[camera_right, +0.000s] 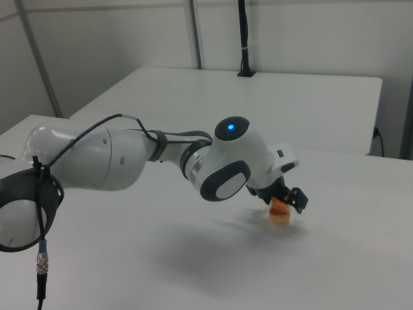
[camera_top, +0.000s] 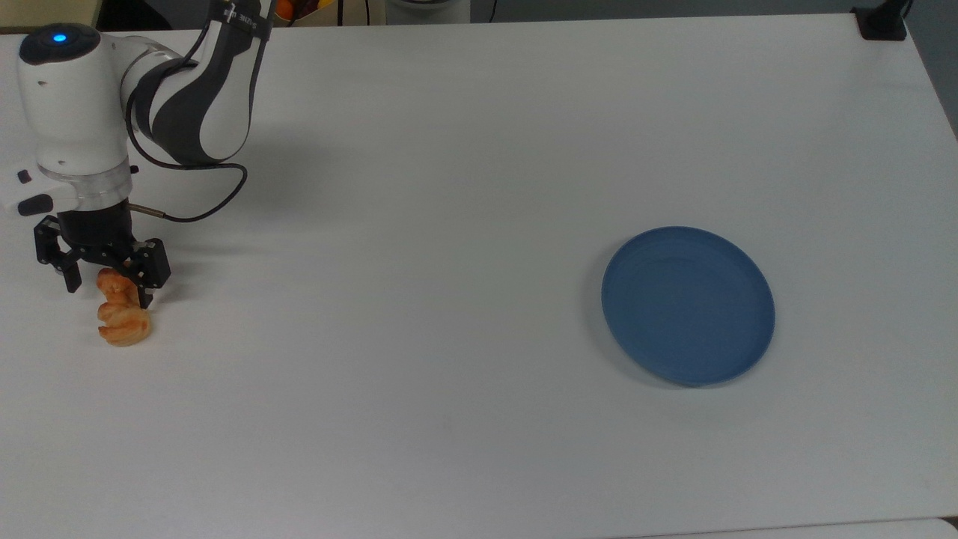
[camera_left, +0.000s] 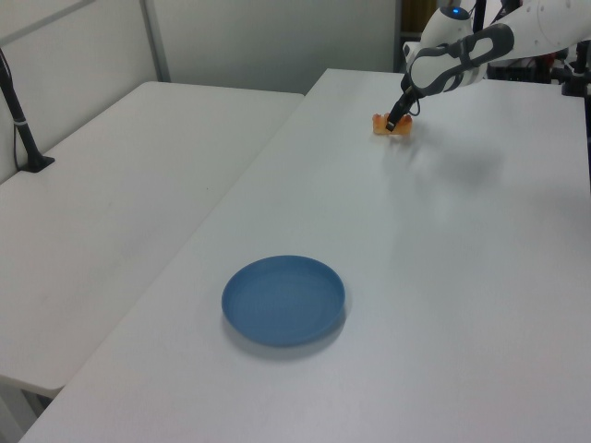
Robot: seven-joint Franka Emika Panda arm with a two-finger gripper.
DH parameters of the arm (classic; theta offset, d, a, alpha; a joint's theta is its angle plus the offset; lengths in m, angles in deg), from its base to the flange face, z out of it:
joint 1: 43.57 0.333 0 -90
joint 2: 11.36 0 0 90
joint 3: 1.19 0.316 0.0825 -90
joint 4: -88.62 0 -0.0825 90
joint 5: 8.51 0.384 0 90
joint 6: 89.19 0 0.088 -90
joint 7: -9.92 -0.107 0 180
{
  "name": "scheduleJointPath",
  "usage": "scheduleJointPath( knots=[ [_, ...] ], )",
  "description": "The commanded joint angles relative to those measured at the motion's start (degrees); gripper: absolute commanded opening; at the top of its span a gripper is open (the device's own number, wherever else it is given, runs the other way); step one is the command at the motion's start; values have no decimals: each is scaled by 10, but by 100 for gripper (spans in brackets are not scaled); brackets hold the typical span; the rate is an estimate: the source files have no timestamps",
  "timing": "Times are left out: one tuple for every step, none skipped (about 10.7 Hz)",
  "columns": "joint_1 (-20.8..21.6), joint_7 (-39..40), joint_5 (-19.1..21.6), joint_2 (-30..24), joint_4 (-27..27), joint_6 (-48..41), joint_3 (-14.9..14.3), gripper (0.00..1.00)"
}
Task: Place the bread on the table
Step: 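Lower the bread onto the bare table and open the gripper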
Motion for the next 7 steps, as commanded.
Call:
scheduleJointPath(
  knots=[
    [6,6,27,-43,10,-2,-5,100],
    [9,-22,27,-64,12,-17,-6,100],
    [14,-52,18,-88,16,-60,-7,100],
    [30,-79,16,-116,21,-107,-8,100],
    [42,-110,-4,-153,37,-146,-8,100],
    [53,-159,-46,-191,50,-192,-7,100],
    [64,-203,-88,-221,52,-250,-1,100]
  ],
)
